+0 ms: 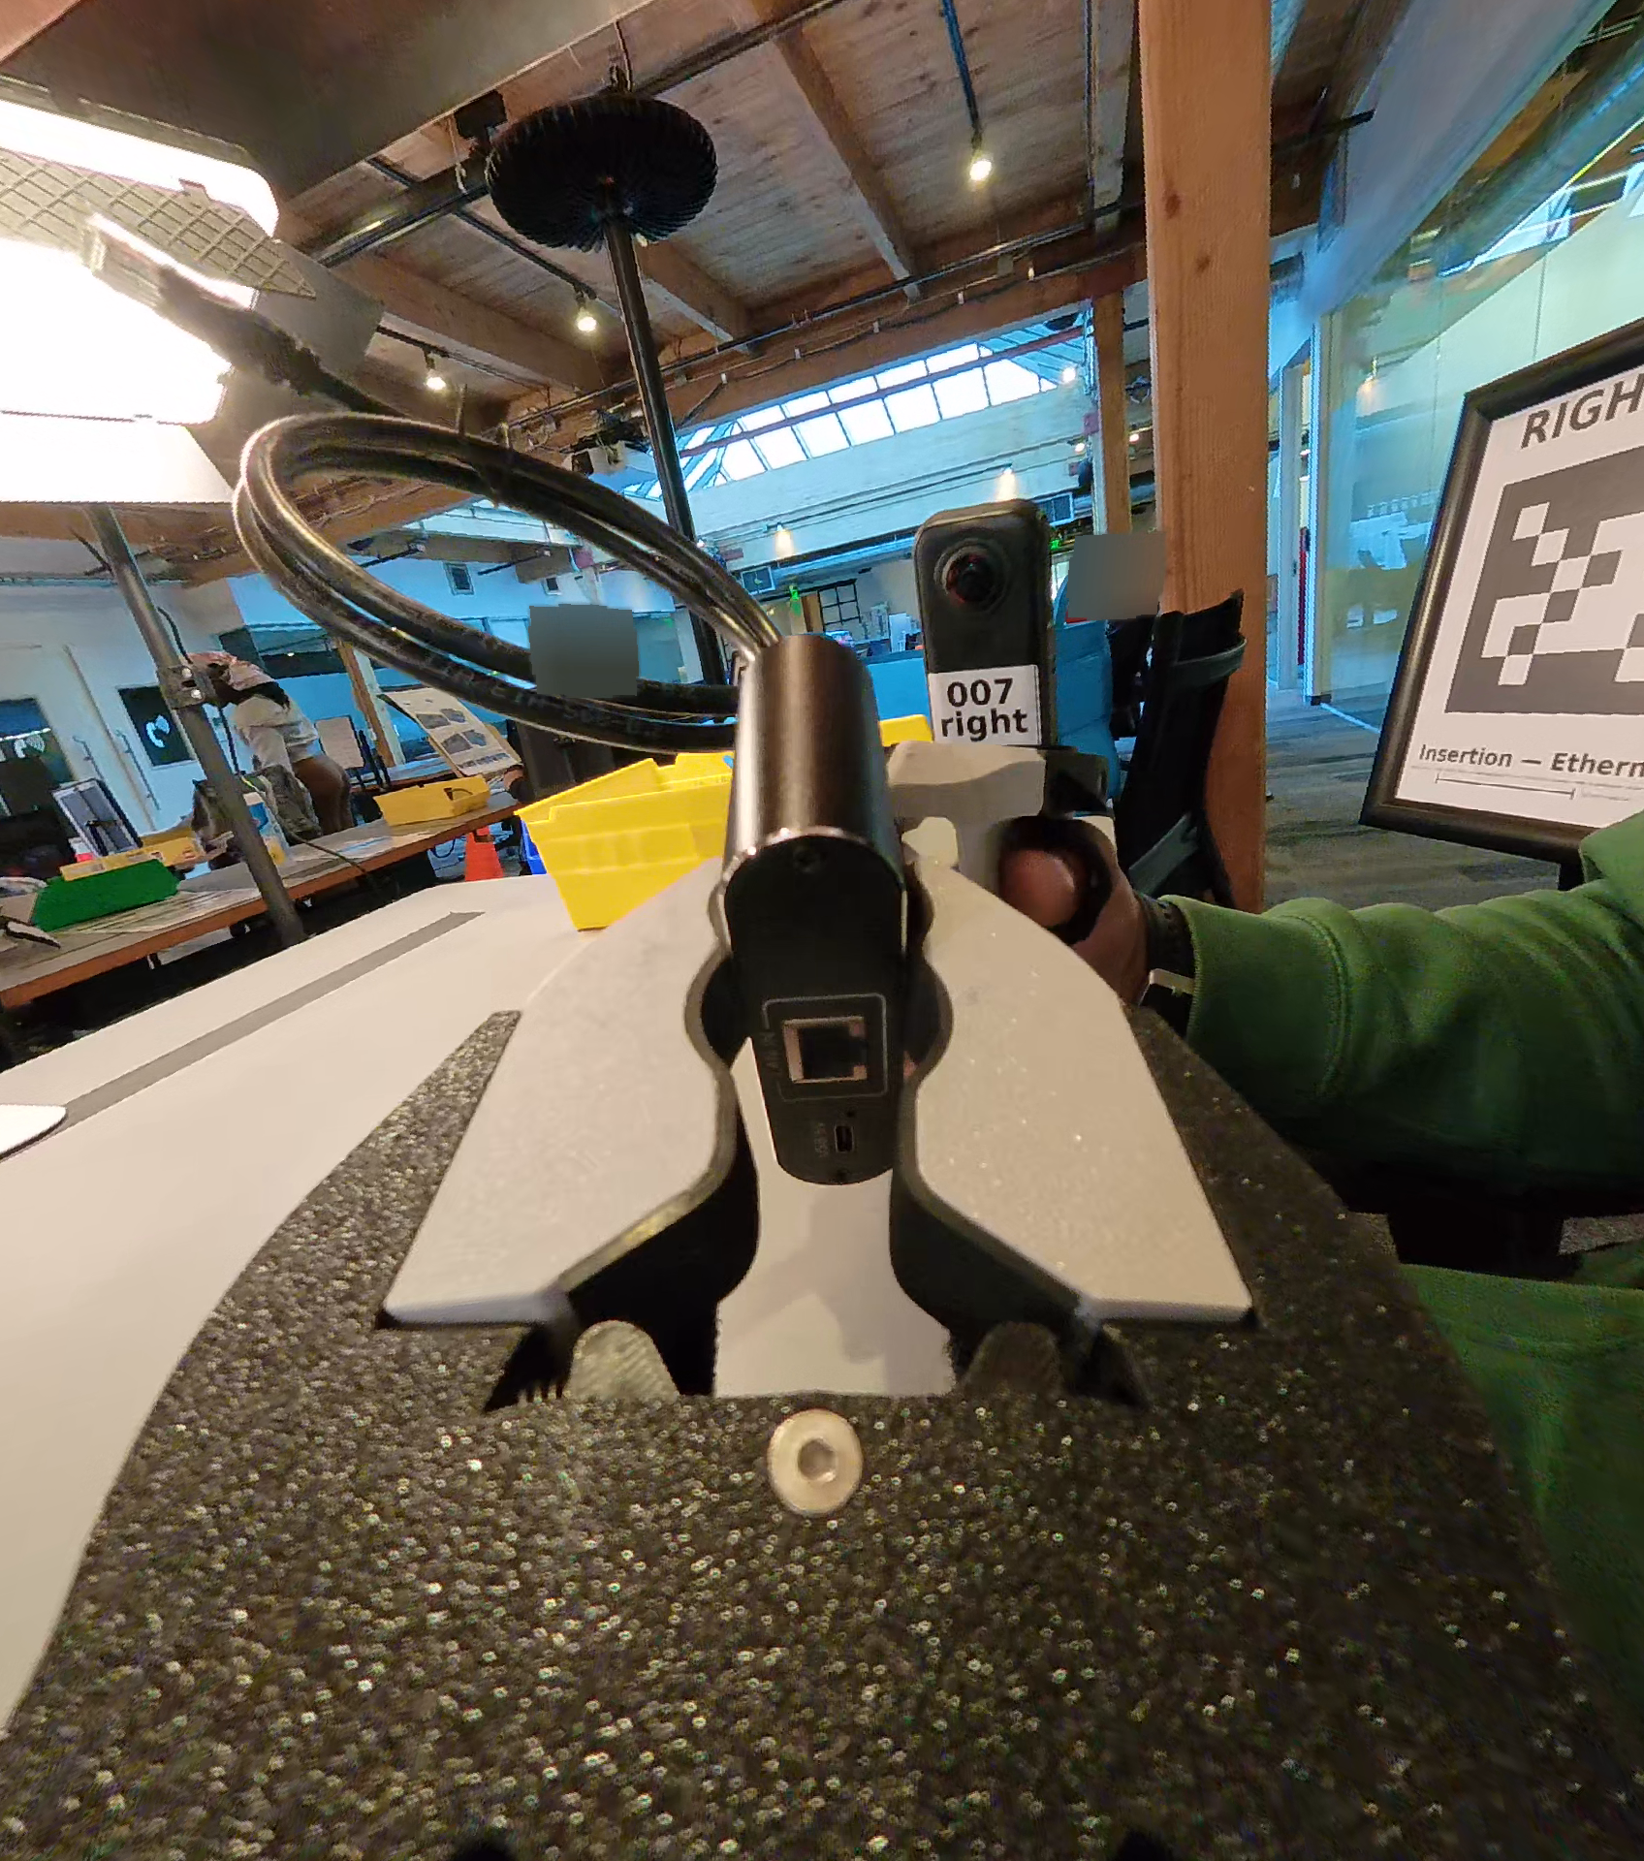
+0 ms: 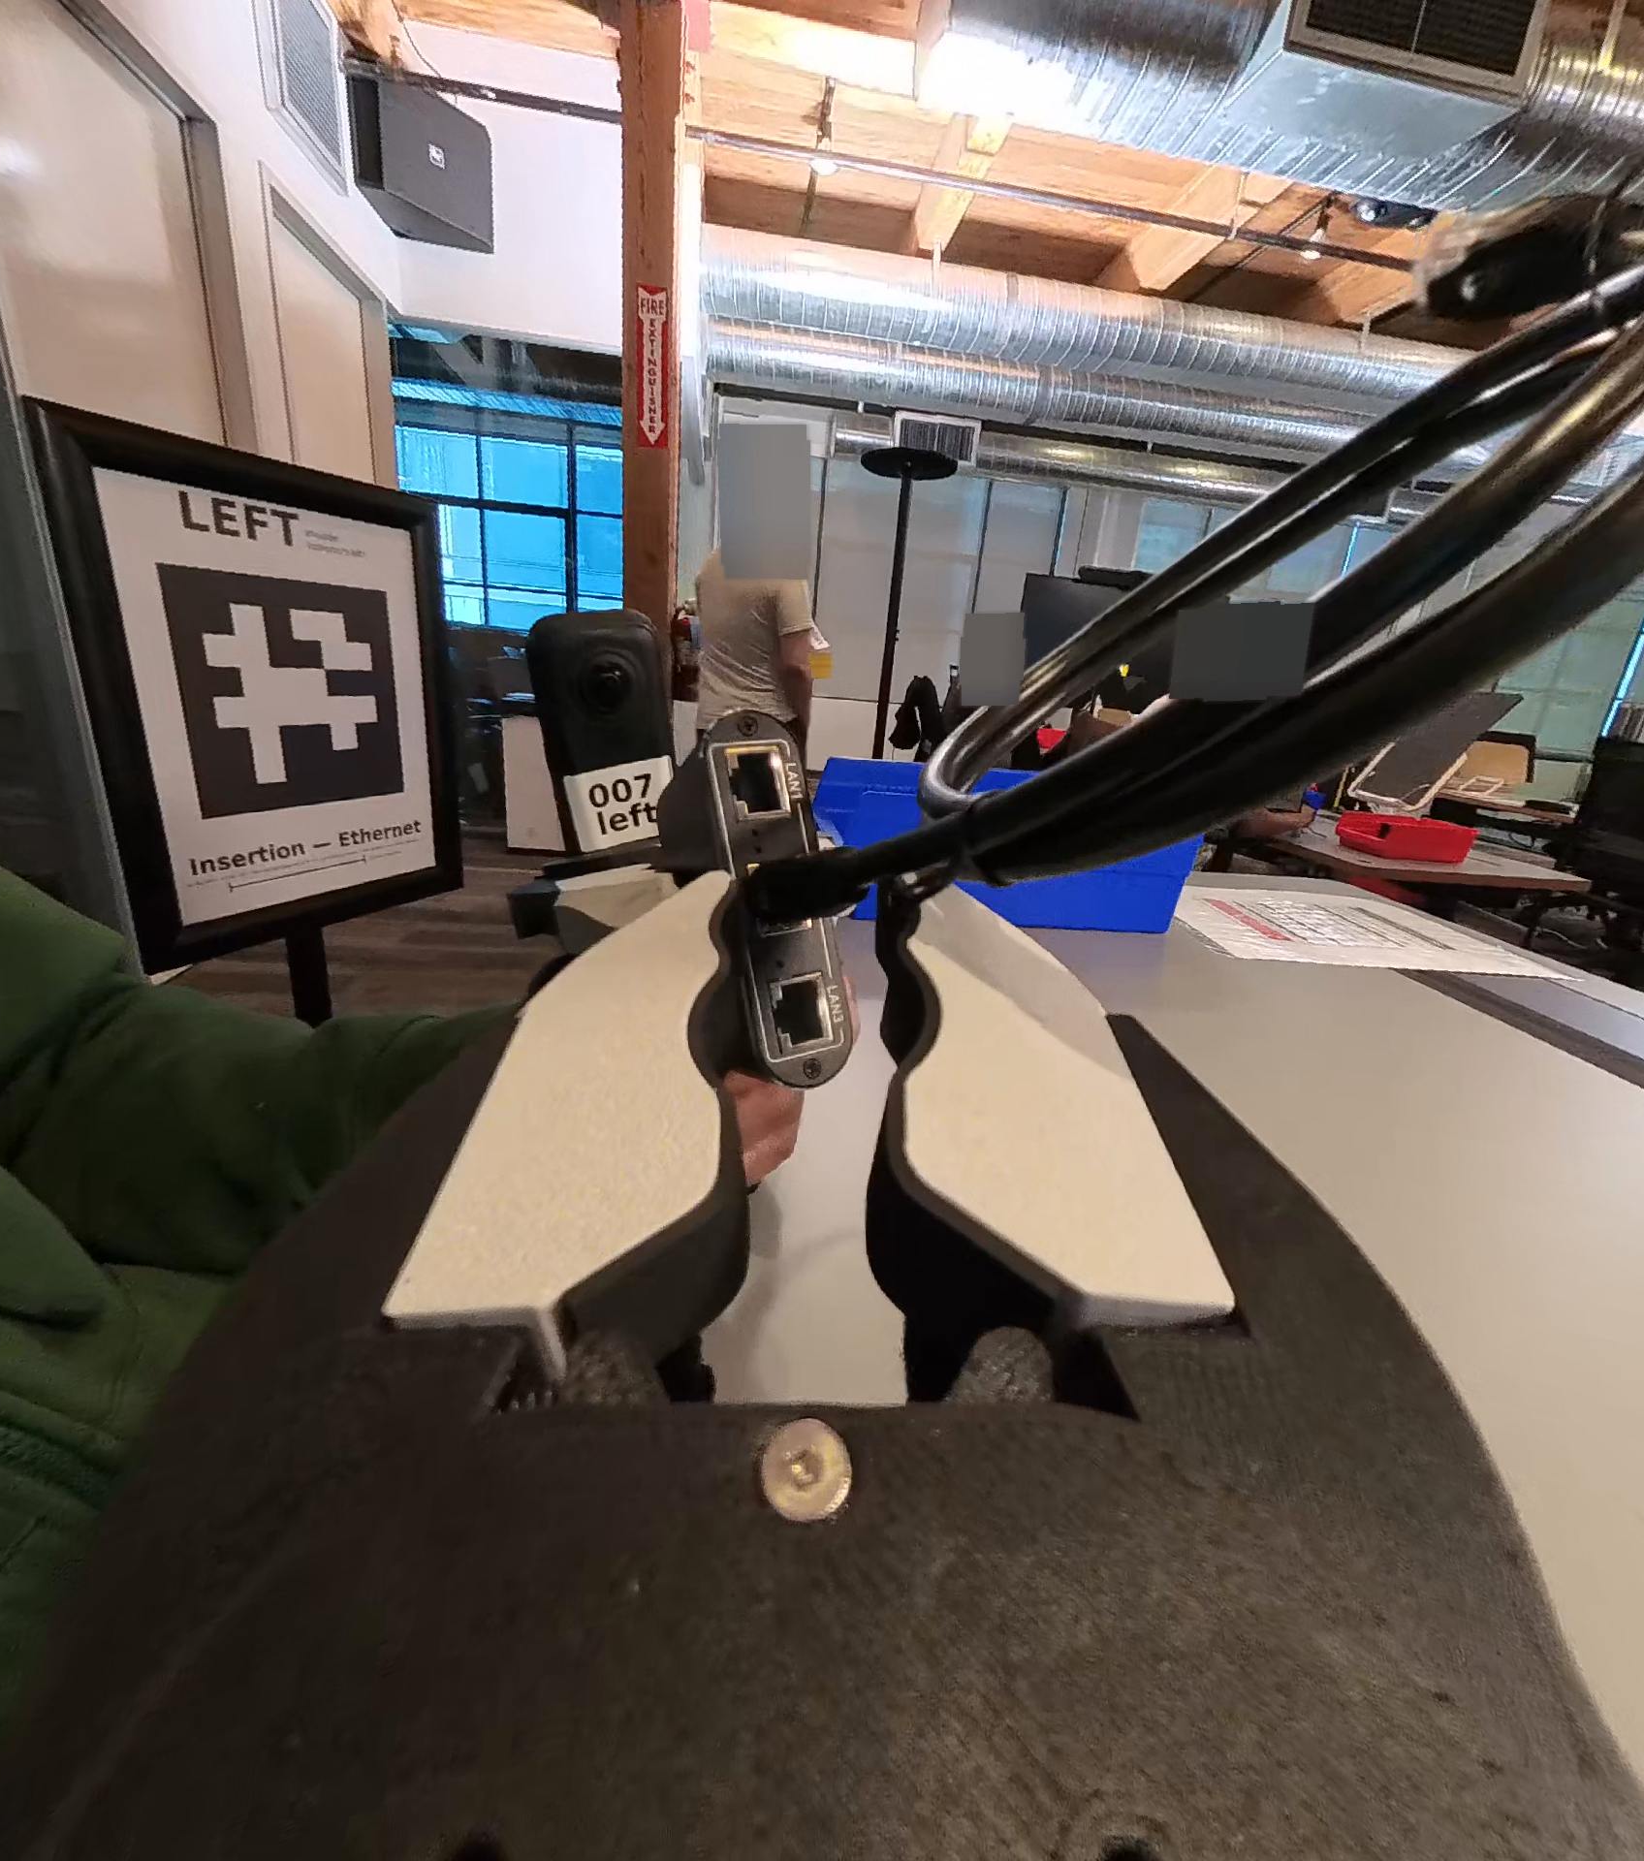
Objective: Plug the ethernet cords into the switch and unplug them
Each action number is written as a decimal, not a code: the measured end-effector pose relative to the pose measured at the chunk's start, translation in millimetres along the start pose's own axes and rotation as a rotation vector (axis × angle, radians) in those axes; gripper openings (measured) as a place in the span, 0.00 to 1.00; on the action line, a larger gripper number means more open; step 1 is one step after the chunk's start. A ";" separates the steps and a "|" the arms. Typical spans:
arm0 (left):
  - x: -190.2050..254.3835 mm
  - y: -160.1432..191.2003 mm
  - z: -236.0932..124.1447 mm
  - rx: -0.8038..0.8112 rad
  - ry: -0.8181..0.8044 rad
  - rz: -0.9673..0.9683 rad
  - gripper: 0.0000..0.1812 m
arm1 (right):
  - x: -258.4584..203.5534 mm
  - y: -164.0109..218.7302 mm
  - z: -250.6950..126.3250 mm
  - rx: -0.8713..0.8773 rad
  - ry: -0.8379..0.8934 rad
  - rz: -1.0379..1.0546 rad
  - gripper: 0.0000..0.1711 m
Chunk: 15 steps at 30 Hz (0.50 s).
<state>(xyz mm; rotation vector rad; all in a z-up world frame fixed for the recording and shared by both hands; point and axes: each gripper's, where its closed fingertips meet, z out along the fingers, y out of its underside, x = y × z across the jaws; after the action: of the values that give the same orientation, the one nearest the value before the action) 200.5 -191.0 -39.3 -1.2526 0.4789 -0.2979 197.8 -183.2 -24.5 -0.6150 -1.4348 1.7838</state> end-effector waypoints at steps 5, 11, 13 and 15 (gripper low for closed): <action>0.0 0.3 0.2 -0.002 0.001 0.000 0.15 | 0.1 0.4 0.1 0.001 0.008 -0.010 0.14; 0.1 0.4 0.2 -0.002 0.001 0.001 0.15 | -0.1 1.1 -0.3 -0.005 0.007 -0.013 0.14; 0.4 0.0 -0.1 0.000 0.004 0.000 0.15 | -0.3 1.4 -0.3 -0.008 0.006 -0.014 0.14; 0.6 -0.1 -0.1 0.000 0.005 0.001 0.15 | -0.4 1.6 -0.3 -0.009 0.007 -0.015 0.14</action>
<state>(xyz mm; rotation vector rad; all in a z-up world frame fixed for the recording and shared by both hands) 200.9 -191.4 -39.4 -1.2516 0.4834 -0.3006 197.8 -183.5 -26.1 -0.6129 -1.4403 1.7629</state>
